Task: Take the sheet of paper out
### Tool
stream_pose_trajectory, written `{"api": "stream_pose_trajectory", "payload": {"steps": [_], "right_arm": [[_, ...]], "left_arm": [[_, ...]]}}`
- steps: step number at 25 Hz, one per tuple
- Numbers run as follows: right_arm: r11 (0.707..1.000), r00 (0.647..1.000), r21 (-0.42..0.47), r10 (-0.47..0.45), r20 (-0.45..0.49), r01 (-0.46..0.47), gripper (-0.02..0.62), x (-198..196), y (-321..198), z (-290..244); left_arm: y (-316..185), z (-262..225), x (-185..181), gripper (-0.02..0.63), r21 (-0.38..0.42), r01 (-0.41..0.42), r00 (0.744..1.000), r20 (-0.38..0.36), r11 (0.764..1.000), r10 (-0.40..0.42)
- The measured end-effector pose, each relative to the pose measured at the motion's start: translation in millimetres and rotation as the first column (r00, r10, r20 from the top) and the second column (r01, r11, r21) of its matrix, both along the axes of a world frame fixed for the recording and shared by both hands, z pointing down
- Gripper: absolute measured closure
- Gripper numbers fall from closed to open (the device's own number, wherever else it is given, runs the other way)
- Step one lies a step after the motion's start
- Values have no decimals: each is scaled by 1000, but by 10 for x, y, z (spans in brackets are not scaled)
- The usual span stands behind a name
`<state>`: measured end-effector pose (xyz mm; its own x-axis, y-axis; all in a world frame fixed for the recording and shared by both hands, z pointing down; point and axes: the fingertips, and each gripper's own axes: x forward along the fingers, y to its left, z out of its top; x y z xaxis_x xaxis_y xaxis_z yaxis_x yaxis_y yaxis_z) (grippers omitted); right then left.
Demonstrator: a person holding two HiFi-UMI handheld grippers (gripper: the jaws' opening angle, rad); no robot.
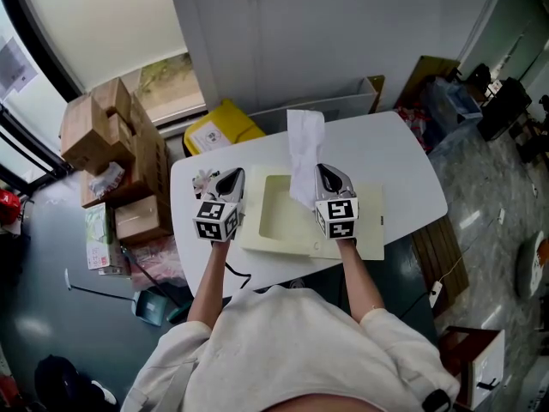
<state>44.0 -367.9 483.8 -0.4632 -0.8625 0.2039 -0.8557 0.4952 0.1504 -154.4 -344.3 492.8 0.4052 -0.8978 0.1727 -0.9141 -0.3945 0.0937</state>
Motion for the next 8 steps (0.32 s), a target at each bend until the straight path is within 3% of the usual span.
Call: {"api": "stream_pose_trajectory", "payload": {"steps": [8], "right_arm": [[1000,1000,-9,4,-1,-4,592,15,-35,47]], "left_arm": [[-54,-8,9,600,3,-1,1000,-1,1000,1]]}}
